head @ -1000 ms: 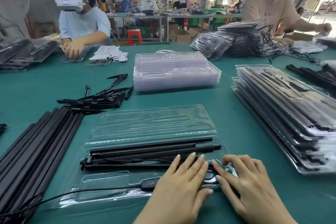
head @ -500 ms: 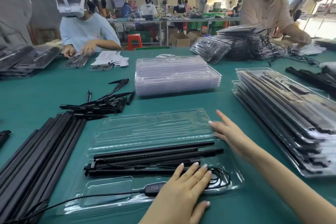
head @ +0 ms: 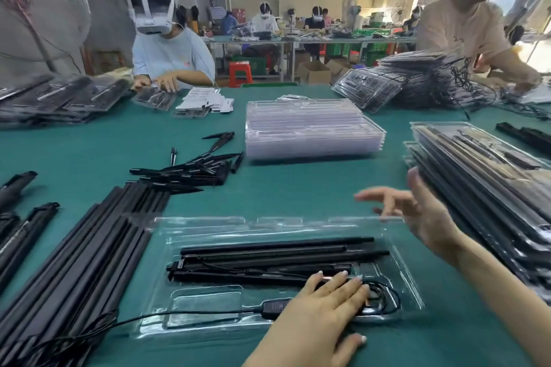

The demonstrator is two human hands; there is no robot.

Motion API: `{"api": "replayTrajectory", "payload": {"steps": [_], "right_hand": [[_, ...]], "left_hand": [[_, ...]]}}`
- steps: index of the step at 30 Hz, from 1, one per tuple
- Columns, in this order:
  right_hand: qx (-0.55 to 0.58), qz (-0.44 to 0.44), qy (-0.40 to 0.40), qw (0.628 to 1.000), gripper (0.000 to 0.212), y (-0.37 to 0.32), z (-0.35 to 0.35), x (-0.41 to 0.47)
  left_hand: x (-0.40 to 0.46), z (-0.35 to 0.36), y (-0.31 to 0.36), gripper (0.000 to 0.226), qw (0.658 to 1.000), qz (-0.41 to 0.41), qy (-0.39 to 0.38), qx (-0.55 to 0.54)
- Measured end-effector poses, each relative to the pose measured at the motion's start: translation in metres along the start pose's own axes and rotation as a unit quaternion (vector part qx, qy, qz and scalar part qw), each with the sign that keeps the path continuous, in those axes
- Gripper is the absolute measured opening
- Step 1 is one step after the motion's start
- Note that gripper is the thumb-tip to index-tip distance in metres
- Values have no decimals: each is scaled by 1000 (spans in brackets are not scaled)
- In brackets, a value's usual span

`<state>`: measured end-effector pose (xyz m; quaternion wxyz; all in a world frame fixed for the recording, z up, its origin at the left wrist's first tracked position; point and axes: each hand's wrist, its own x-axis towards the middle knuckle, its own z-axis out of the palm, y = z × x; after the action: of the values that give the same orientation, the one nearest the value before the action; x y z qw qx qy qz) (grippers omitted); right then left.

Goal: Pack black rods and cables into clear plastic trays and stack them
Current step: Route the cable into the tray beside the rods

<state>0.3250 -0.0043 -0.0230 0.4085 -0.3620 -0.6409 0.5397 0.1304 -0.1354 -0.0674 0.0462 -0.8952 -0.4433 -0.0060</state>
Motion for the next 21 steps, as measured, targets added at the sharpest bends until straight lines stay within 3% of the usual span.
{"api": "replayTrajectory", "payload": {"steps": [3,6,7,9,11,12,15,16,17,18,20,21], "right_hand": [[-69,106,-118,985,85,-9,-4,-9],[-279,41,-146,948,46,-22,4,-21],[-346,24,-165,923,40,-26,9,-26],[-471,18,-214,856,49,-23,22,-34],[-571,23,-228,788,62,-11,34,-41],[-595,19,-221,772,65,-5,38,-45],[-614,14,-176,769,72,5,42,-56],[-615,13,-165,771,75,8,42,-57],[-613,15,-161,773,78,11,43,-59],[-604,20,-163,780,78,14,44,-60],[-587,31,-170,791,70,19,46,-64],[-591,31,-171,788,65,22,47,-66]], "left_hand": [[-1,4,1,54,1000,5,7,9],[-3,6,1,53,1000,10,7,16],[-3,7,2,54,1000,4,9,16],[-4,-1,-1,55,1000,11,9,-6],[-4,5,-7,56,995,67,63,-30],[-6,0,-11,59,993,94,73,-23],[-14,13,-12,65,988,125,73,-55],[-21,8,-14,61,991,119,38,-47],[-26,2,-13,52,995,97,-1,-12],[-47,8,-23,41,994,93,9,62],[-34,13,-5,52,991,66,16,119],[-15,5,9,52,995,13,17,98]]}}
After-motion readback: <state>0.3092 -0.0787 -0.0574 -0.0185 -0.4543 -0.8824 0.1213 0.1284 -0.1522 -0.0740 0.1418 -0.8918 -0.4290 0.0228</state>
